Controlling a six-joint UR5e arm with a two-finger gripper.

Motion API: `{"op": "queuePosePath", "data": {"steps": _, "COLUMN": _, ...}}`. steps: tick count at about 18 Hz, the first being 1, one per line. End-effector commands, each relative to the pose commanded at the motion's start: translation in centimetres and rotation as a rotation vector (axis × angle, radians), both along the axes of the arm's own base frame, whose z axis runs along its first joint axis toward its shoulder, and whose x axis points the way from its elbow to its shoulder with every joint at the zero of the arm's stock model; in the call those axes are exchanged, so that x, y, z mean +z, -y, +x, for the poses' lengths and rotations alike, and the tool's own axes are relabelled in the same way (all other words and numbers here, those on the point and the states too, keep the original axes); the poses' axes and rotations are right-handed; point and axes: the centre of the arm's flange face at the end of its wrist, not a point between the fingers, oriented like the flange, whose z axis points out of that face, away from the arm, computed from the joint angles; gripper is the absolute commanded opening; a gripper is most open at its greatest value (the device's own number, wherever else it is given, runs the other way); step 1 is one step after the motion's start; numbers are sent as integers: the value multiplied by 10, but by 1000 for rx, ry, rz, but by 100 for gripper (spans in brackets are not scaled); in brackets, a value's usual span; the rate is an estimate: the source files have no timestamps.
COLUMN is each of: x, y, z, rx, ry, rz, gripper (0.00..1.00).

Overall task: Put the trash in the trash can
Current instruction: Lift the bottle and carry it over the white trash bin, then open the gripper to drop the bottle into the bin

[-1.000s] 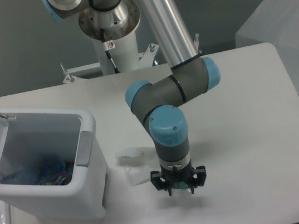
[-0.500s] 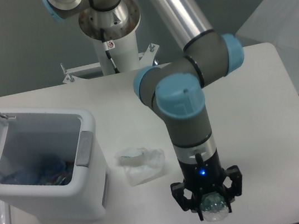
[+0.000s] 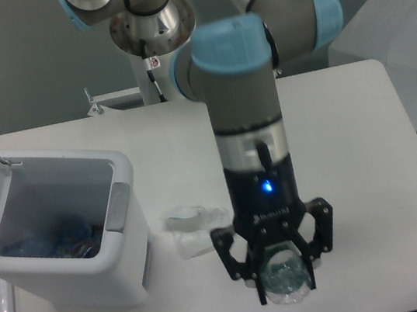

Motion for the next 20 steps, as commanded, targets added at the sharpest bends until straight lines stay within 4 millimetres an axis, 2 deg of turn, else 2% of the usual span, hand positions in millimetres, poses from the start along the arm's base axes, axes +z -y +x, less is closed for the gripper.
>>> {"op": "queuePosePath", "data": {"steps": 4, "x": 18, "y": -14, "z": 46, "rx": -40, "ry": 7, "rz": 29, "gripper": 64}}
{"op": "queuePosePath", "data": {"steps": 7, "x": 31, "y": -25, "z": 92, "rx": -64, "ry": 39, "rz": 61, "gripper": 64}}
{"op": "queuePosePath", "data": {"steps": 11, "x": 28, "y": -37, "z": 137, "rx": -118, "ry": 51, "rz": 53, "gripper": 64}}
{"op": "queuePosePath", "data": {"steps": 13, "x": 20, "y": -46, "z": 167, "rx": -155, "ry": 66, "rz": 40, "gripper": 64}}
{"op": "queuePosePath", "data": {"steps": 14, "x": 15, "y": -48, "z": 174, "rx": -165, "ry": 74, "rz": 32, "gripper": 65}}
{"op": "queuePosePath", "data": {"steps": 16, "x": 0, "y": -50, "z": 208, "rx": -205, "ry": 96, "rz": 3, "gripper": 68}}
{"op": "queuePosePath", "data": {"steps": 18, "x": -11, "y": -42, "z": 222, "rx": -217, "ry": 111, "rz": -21, "gripper": 70}}
{"op": "queuePosePath", "data": {"steps": 20, "x": -19, "y": -41, "z": 228, "rx": -222, "ry": 122, "rz": -35, "gripper": 81}}
